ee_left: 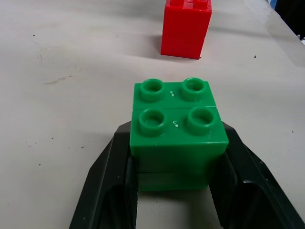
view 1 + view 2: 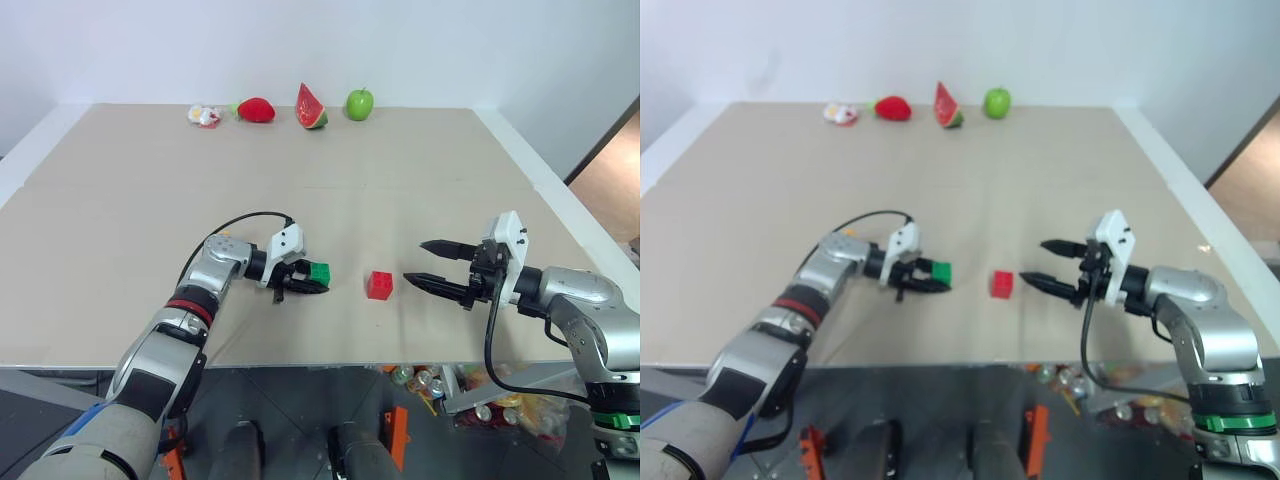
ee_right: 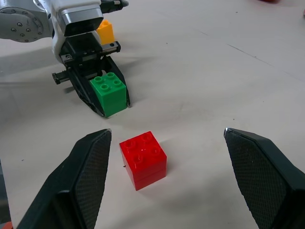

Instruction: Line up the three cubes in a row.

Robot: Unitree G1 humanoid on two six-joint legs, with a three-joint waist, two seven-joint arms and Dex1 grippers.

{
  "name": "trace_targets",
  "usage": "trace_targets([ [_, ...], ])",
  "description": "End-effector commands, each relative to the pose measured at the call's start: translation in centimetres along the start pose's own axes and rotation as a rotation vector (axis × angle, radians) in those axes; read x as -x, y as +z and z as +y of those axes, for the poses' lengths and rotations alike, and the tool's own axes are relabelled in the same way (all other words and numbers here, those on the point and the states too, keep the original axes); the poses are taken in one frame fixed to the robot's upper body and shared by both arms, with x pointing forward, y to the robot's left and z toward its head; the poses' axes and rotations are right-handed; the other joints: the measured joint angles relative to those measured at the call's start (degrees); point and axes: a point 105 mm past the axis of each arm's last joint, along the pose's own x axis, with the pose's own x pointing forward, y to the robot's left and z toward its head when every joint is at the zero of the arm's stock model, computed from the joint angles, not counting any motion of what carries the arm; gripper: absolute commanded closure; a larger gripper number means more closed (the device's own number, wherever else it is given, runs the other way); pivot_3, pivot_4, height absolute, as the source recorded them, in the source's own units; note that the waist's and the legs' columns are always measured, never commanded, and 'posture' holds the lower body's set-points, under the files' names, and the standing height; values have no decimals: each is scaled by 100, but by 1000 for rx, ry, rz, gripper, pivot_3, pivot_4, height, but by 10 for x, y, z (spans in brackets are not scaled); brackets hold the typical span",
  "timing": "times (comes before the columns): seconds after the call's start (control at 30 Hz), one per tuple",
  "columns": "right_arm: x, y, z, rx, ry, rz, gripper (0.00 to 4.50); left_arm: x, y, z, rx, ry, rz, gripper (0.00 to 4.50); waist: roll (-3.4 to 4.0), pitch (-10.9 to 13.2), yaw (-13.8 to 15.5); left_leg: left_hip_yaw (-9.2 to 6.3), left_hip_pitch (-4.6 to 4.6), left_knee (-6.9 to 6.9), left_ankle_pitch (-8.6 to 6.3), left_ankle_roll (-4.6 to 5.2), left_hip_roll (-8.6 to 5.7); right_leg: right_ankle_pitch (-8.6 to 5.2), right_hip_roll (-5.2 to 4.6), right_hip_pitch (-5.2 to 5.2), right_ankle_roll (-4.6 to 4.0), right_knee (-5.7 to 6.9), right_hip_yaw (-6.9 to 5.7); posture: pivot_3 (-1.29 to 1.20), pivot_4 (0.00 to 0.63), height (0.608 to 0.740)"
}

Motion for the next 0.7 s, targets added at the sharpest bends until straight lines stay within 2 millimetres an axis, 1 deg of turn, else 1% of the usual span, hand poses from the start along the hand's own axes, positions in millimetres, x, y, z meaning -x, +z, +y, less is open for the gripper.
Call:
trace_targets([
  [0.03, -1, 16, -1, 52, 2, -37, 578, -1, 18, 3, -8, -13, -57, 1450, 0, 0, -1, 0, -2, 0, 0, 0, 0, 0, 0, -2, 0, 0, 1, 0, 150, 740],
  [0.13, -2, 16, -1, 54, 6, -38, 578, 3, 21, 4, -26, -18, -64, 417, 0, 0, -1, -1, -3, -3, -1, 1, 0, 0, 2, -4, 1, 0, 0, 0, 150, 740],
  [0.17, -3, 16, -2, 55, 7, -38, 578, 6, 22, 4, -25, -20, -65, 151, 0, 0, -1, -1, -2, -5, -1, 2, 0, 0, 2, -4, 1, 0, 0, 0, 150, 740],
  [0.2, -3, 17, -2, 56, 7, -39, 578, 9, 23, 4, -23, -21, -66, 151, 0, 0, -2, -1, -3, -6, -1, 2, 0, -1, 2, -5, 1, 0, 0, 0, 150, 740],
  [0.27, -4, 18, -3, 60, 14, -41, 578, 20, 21, 5, -11, -30, -47, 151, 0, 0, -13, -1, -3, -8, -2, 2, 0, -1, 2, -7, 1, 0, 0, 0, 150, 740],
  [0.37, -5, 20, -4, 65, 24, -44, 578, 38, 15, 9, -63, 12, 17, 151, 0, 0, -31, -1, 0, -11, -2, 3, 1, 0, 5, -10, 1, 1, 4, 0, 150, 740],
  [0.47, -6, 22, -3, 66, 33, -48, 578, 61, 16, 12, -110, 49, 45, 151, 0, 0, -25, -4, 1, -13, -2, 3, 2, -1, 7, -9, -1, 2, 3, 0, 150, 740],
  [0.53, -6, 22, -3, 66, 40, -51, 578, 77, 25, 15, -127, 83, 26, 151, 1, 1, -19, -3, -1, -13, -2, 3, 2, -2, 6, -10, -1, 1, 4, 0, 150, 740],
  [0.6, -6, 24, -2, 64, 49, -56, 578, 90, 38, 13, -126, 93, -13, 151, 1, 1, -19, -2, -4, -12, -2, 3, 2, -3, 5, -11, 1, 1, 5, 0, 150, 740],
  [0.7, -7, 27, -3, 71, 56, -60, 578, 105, 58, -1, -122, 69, -60, 151, 3, 2, -21, -1, -6, -14, -2, 3, 4, -3, 5, -13, 0, 1, 5, 0, 150, 740],
])
